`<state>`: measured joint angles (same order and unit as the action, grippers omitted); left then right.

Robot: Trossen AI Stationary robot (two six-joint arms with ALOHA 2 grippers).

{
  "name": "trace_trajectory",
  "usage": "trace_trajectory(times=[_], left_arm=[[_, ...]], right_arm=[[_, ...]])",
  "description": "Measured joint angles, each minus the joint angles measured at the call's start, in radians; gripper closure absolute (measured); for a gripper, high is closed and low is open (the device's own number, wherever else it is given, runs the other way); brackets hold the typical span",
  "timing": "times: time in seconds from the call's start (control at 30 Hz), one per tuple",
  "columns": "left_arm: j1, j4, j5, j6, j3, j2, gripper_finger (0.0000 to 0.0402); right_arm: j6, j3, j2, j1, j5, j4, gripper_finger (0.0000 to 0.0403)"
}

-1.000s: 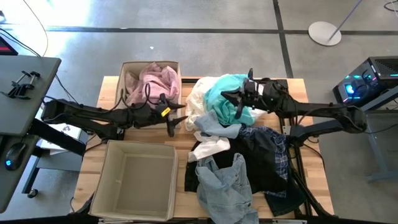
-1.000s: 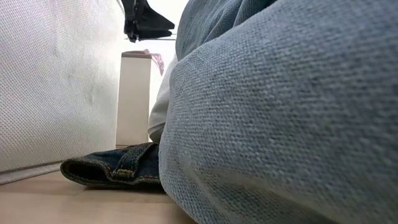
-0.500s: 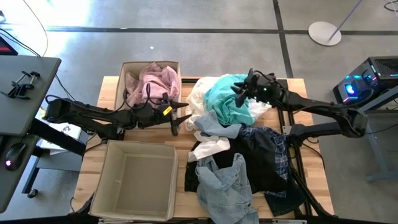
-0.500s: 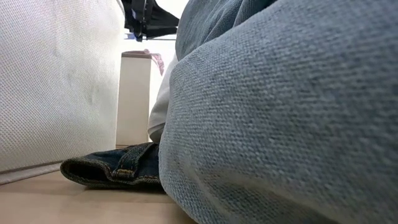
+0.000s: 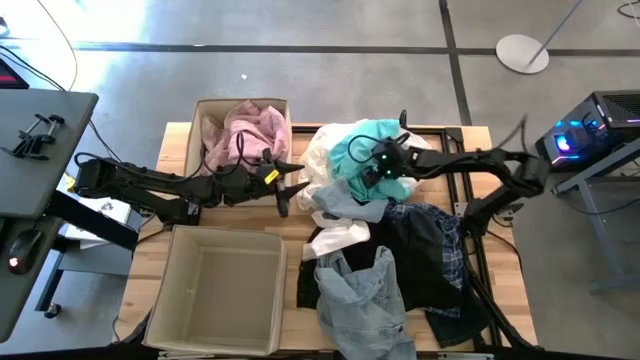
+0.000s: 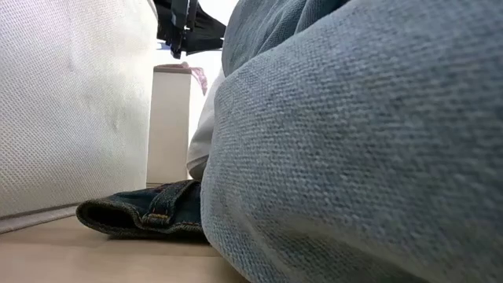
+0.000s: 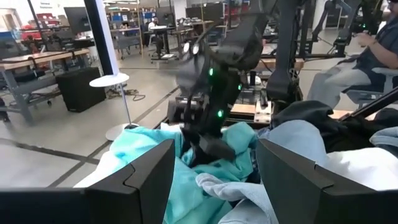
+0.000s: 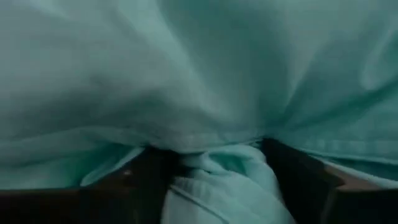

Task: Sort clothes
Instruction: Put the blue shorts into the top brown laundry organizer

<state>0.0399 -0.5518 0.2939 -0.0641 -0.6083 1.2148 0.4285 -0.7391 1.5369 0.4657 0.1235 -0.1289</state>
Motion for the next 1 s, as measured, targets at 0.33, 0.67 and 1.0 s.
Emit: trace_trajectory(times=[0.33,0.67,1.0], left_arm=[[0.0,0.006,-0.019,-0.041,0.0,0.0,0.0186],[-0.001,-0.052,-0.027,-0.111,0.0,0.0,0.0186],[-0.002,-0.274,-0.11,-0.163,0.0,0.01,0.0174]], right_arm=[[-0.071,0.002,-0.058,-0.089,-0.026,0.184,0.0371],[-0.233,0.001,-0.361,-0.247,-0.046,0.468,0.0391],[-0.317,0.0,-0.384,-0.367,-0.135,0.635,0.0397]])
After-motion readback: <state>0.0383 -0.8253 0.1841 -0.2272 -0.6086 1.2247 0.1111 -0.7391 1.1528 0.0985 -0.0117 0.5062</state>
